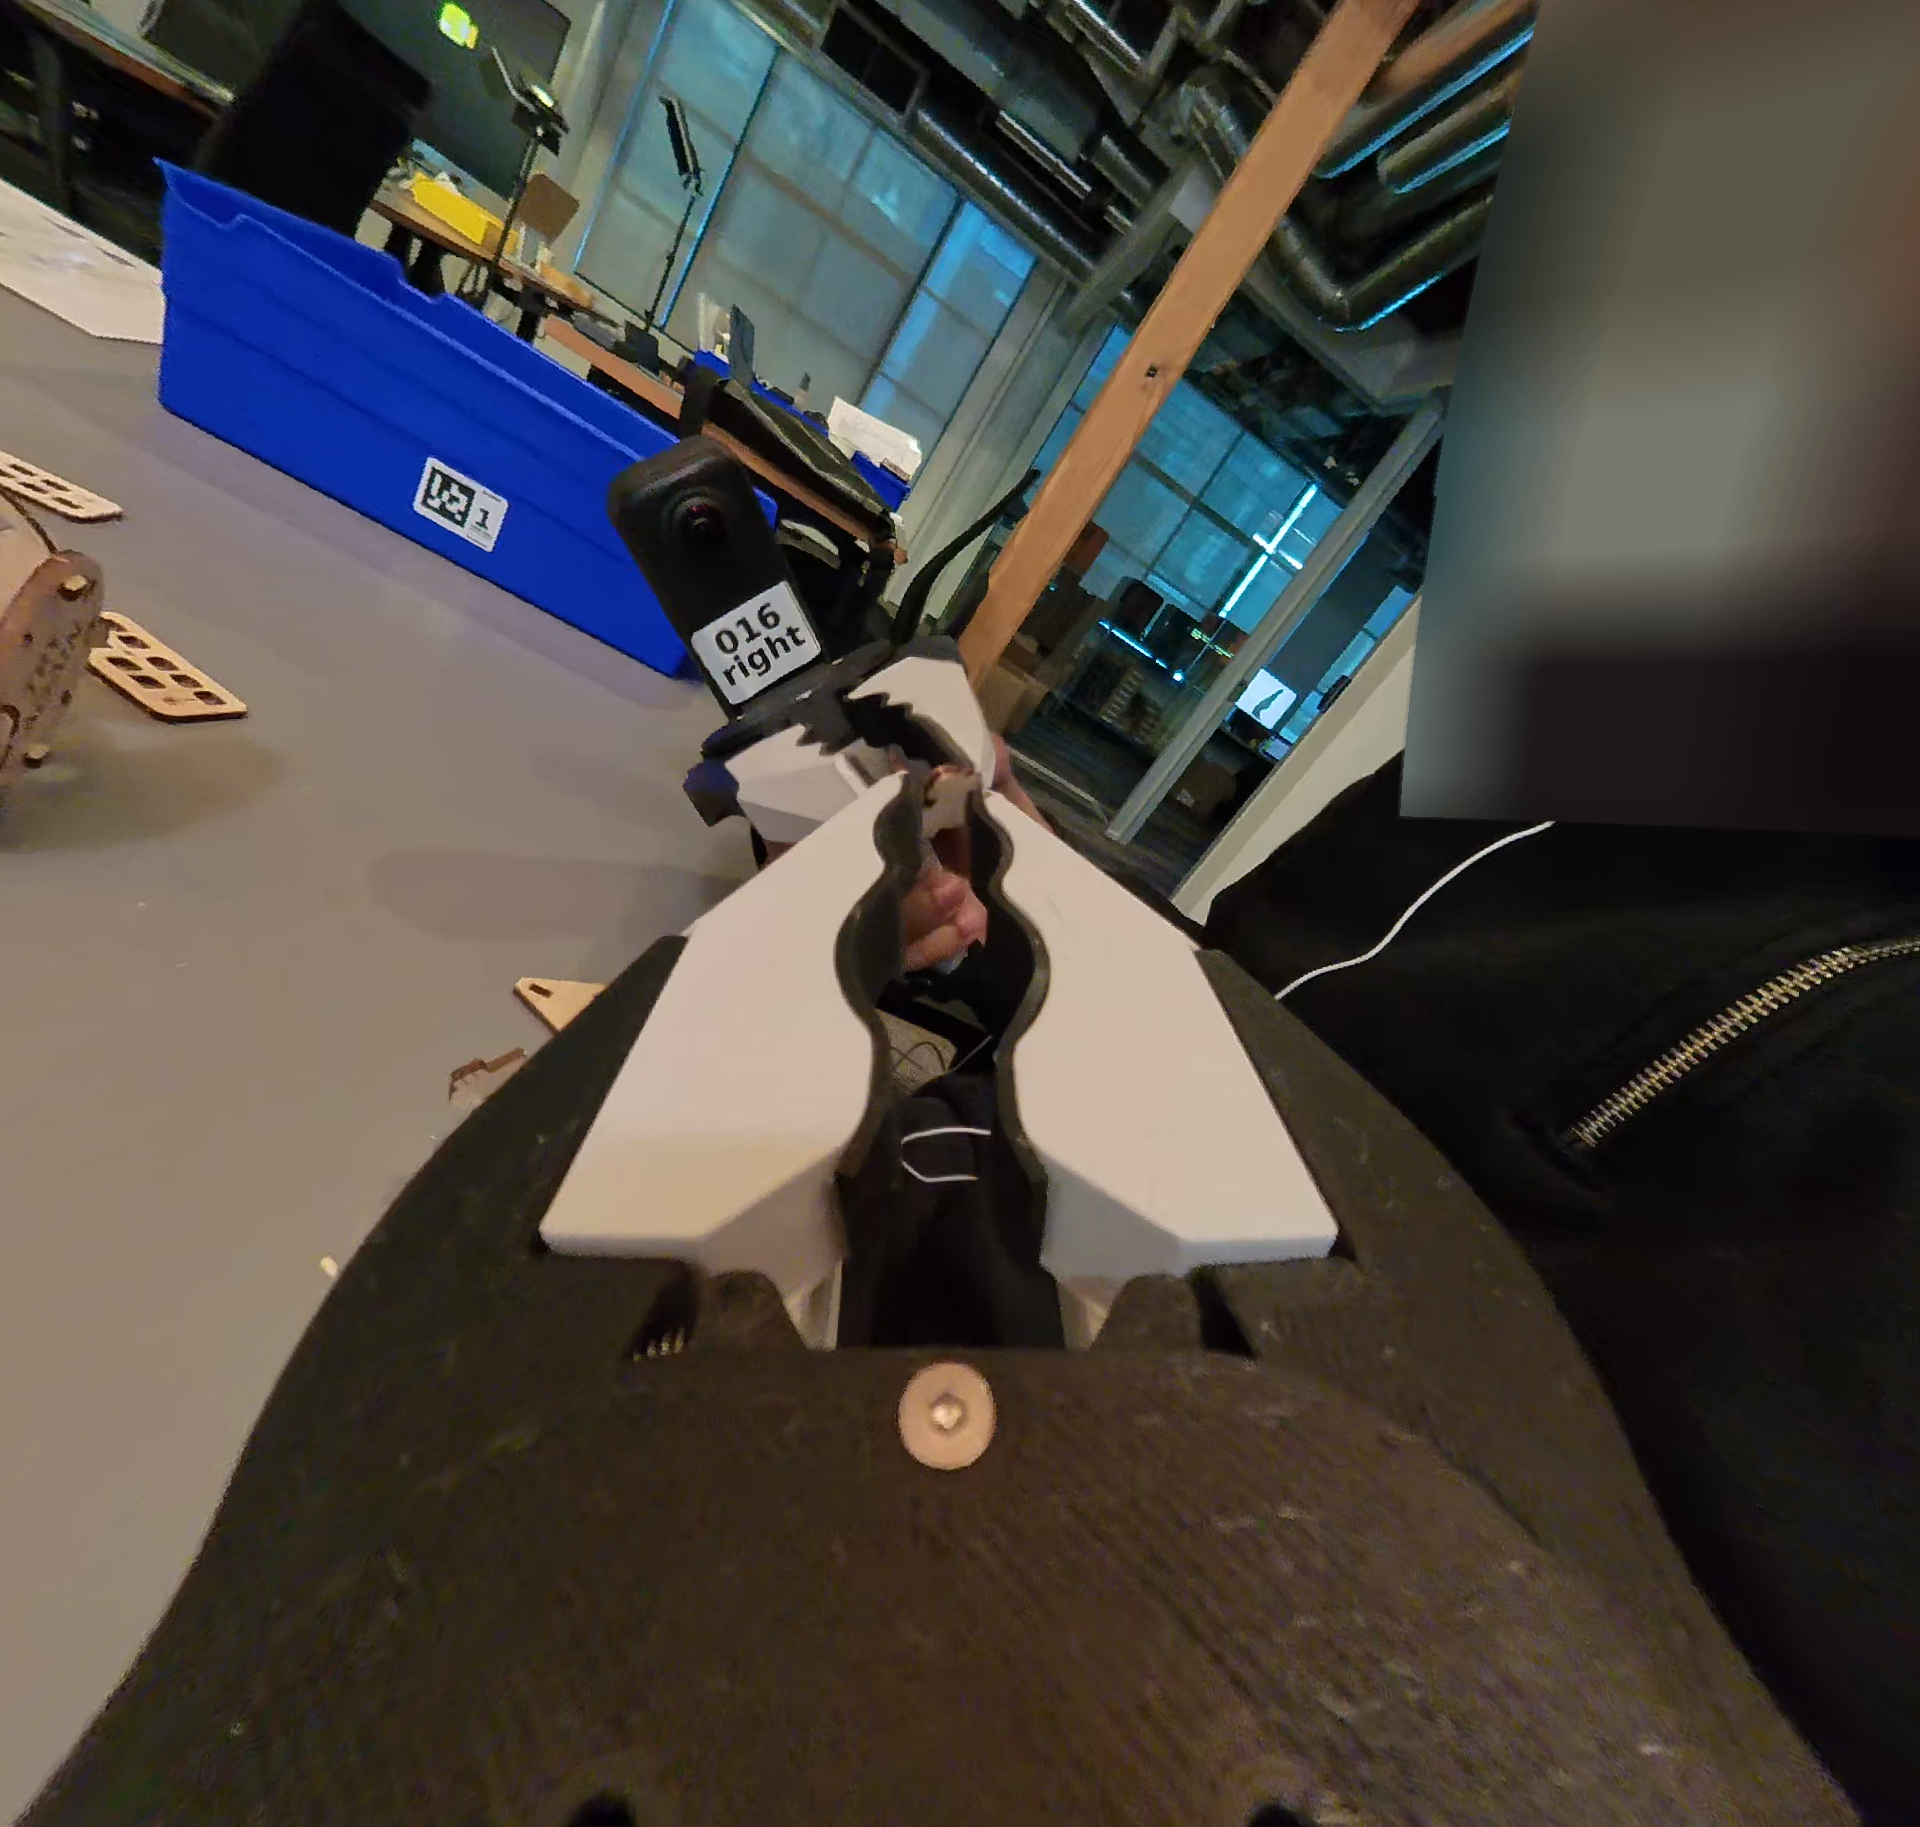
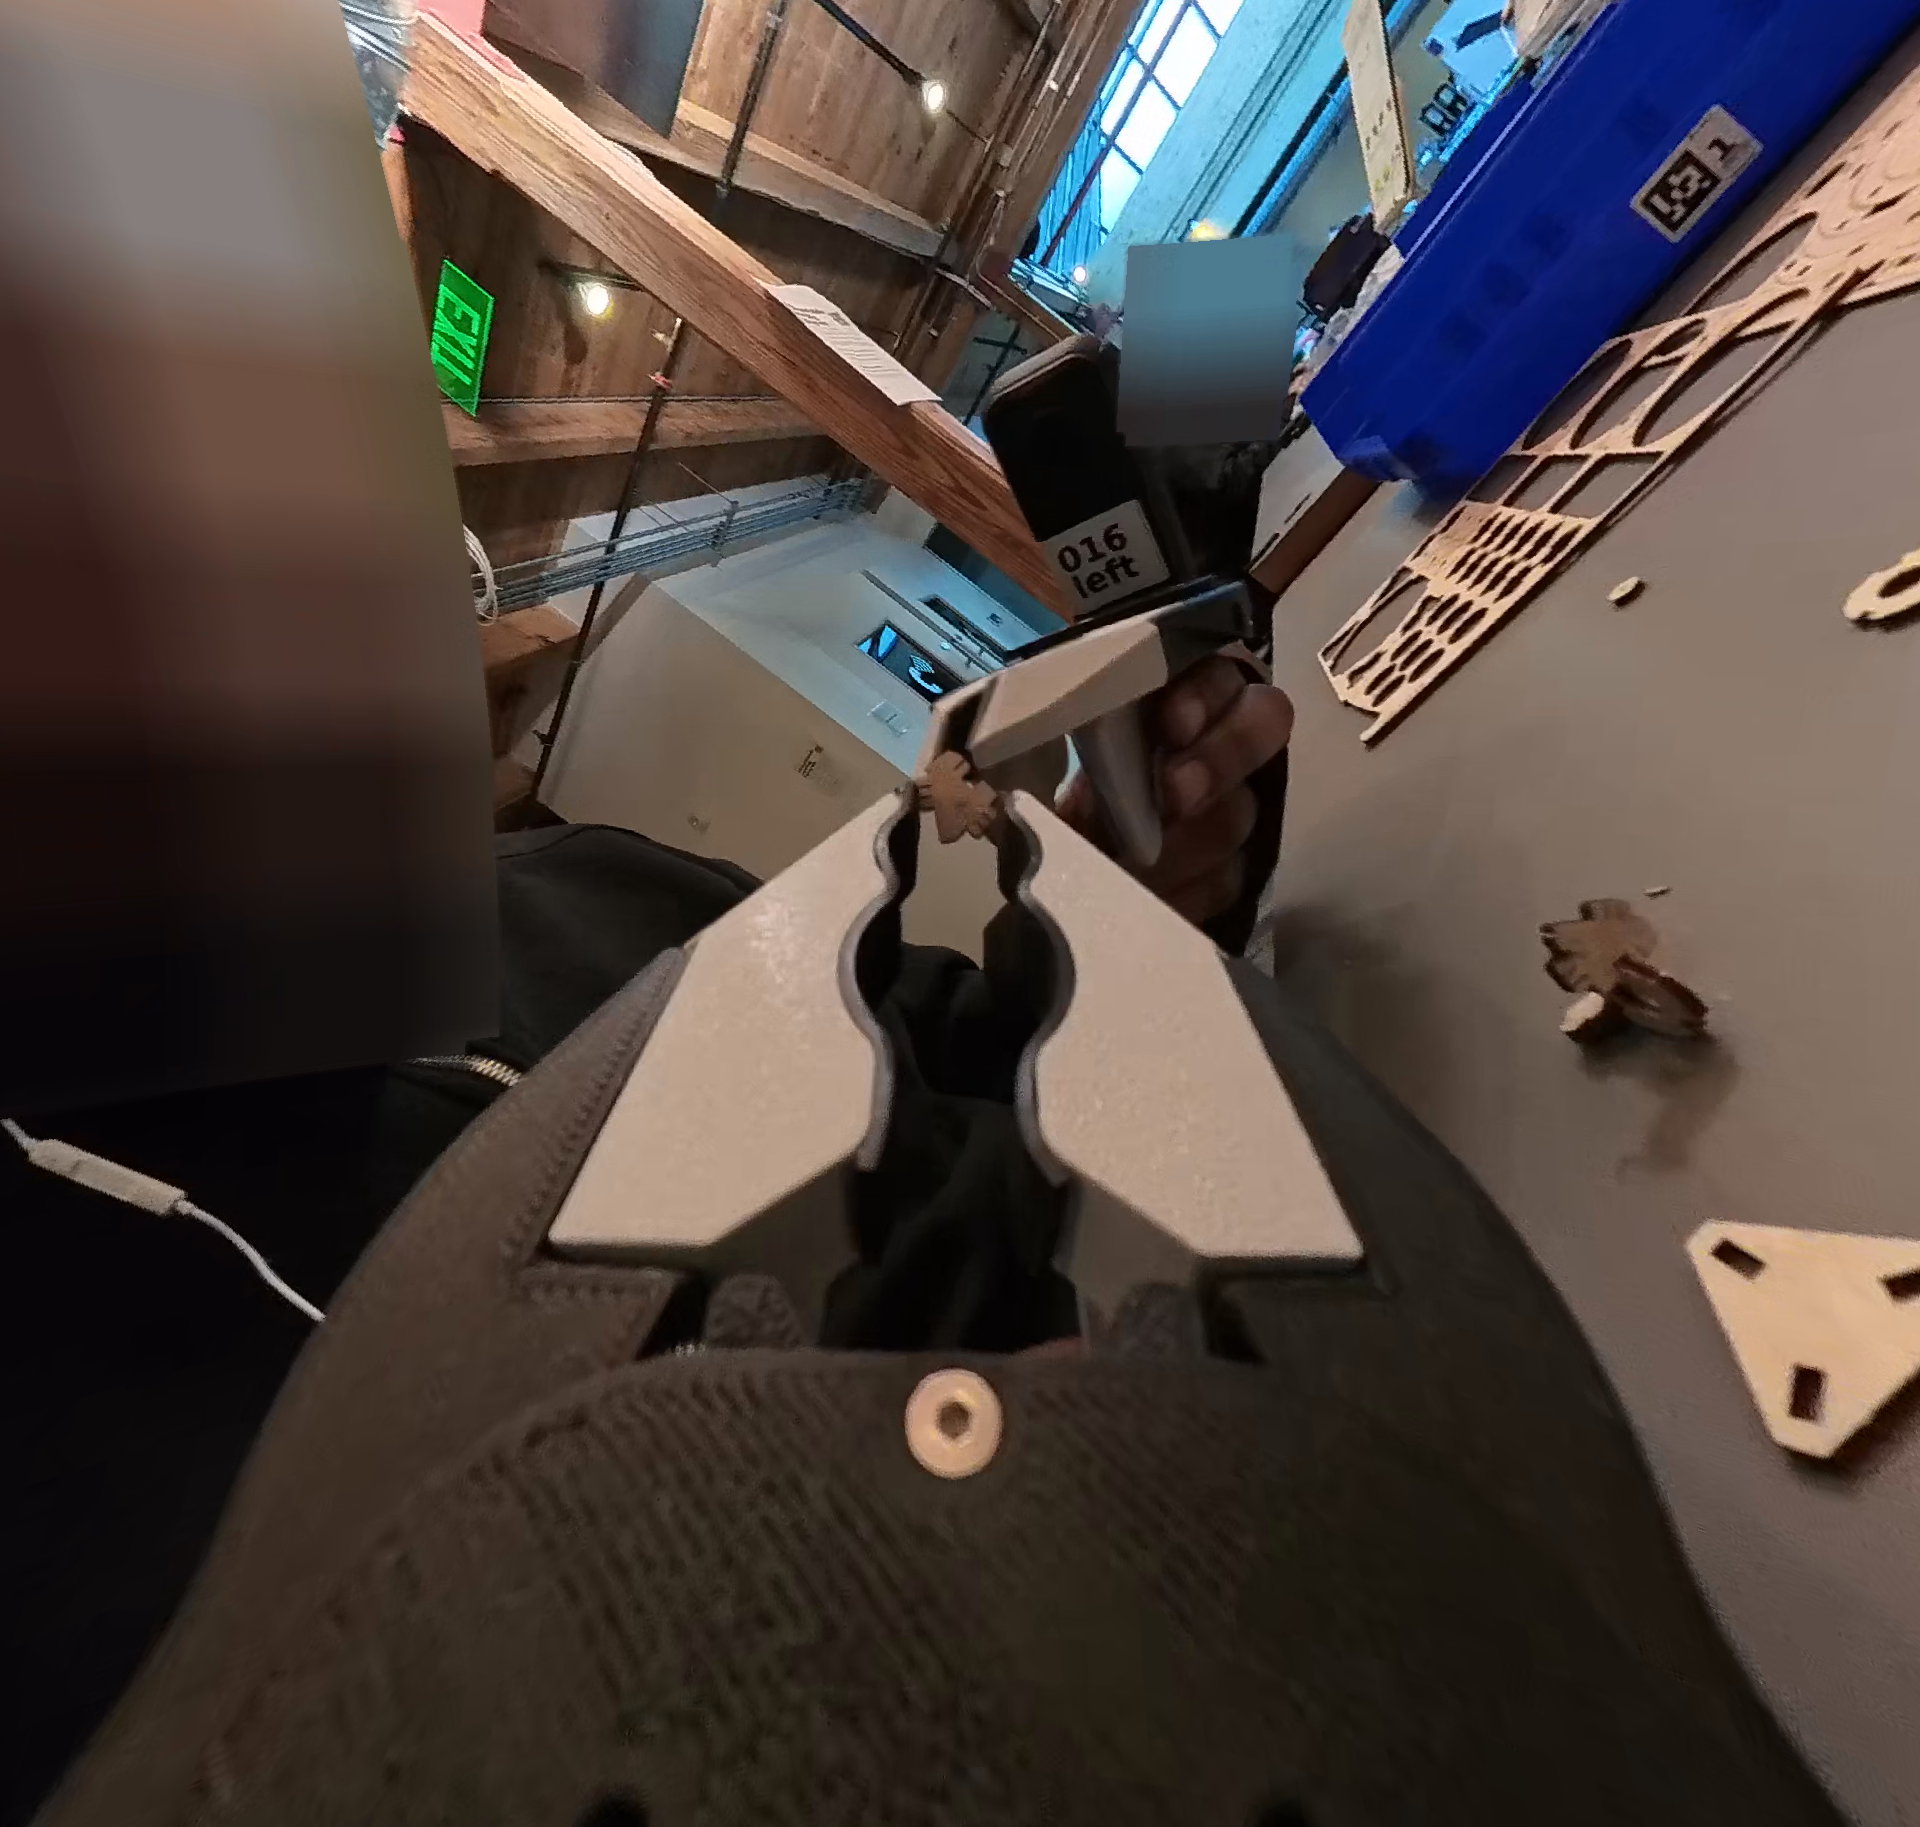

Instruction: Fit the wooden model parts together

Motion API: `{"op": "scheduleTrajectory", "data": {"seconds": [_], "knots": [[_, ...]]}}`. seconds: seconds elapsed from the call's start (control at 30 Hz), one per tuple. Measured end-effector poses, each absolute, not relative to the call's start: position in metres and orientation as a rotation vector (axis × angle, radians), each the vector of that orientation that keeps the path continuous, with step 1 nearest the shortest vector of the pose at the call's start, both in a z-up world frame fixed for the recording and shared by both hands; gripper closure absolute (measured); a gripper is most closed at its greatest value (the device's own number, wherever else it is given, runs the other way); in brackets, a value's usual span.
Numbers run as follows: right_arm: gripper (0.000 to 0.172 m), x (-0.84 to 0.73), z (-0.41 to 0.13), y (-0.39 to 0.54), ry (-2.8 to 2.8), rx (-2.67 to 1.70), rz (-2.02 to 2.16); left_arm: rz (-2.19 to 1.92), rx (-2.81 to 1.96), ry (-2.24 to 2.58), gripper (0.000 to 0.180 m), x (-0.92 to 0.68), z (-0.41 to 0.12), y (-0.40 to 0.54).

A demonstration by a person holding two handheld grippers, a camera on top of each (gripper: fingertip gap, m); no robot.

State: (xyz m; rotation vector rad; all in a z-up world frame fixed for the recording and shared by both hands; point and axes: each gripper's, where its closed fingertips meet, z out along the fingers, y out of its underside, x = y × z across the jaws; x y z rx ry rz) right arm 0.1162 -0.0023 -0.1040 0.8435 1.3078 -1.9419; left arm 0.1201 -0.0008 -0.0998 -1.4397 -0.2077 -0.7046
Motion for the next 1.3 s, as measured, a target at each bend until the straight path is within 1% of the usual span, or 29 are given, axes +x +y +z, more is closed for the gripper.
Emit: {"op": "scheduleTrajectory", "data": {"seconds": [0.03,0.3,0.4,0.57,0.63,0.73,0.83,0.87,0.93,1.03,1.13,1.3], "knots": [[0.158,0.116,-0.106,-0.003,1.315,0.852,-1.933,-0.694,-1.430,-0.207,0.174,0.119,-0.099,-0.001],[0.158,0.113,-0.111,-0.004,1.290,0.874,-1.908,-0.688,-1.441,-0.206,0.175,0.118,-0.103,-0.001],[0.158,0.115,-0.111,-0.005,1.278,0.864,-1.897,-0.716,-1.440,-0.175,0.165,0.124,-0.104,0.000],[0.159,0.116,-0.111,-0.006,1.271,0.858,-1.888,-0.674,-1.459,-0.158,0.174,0.126,-0.106,0.003],[0.160,0.115,-0.110,-0.005,1.275,0.859,-1.894,-0.678,-1.461,-0.161,0.175,0.126,-0.106,0.002],[0.166,0.115,-0.110,-0.004,1.296,0.854,-1.913,-0.690,-1.456,-0.199,0.180,0.121,-0.107,0.002],[0.165,0.112,-0.106,0.003,1.344,0.842,-1.992,-0.737,-1.436,-0.255,0.180,0.114,-0.109,0.001],[0.163,0.110,-0.104,0.005,1.404,0.839,-2.045,-0.762,-1.430,-0.285,0.180,0.111,-0.110,0.001],[0.149,0.108,-0.104,0.009,1.637,0.810,-2.168,-0.849,-1.410,-0.342,0.180,0.107,-0.112,0.000],[0.133,0.109,-0.113,0.007,2.157,0.716,-2.261,-1.000,-1.375,-0.403,0.180,0.107,-0.116,-0.001],[0.140,0.111,-0.124,0.002,2.546,0.618,-2.211,-1.041,-1.392,-0.438,0.180,0.109,-0.121,0.003],[0.143,0.110,-0.118,-0.001,2.613,0.581,-2.291,-1.078,-1.375,-0.468,0.180,0.112,-0.117,0.007]]}}
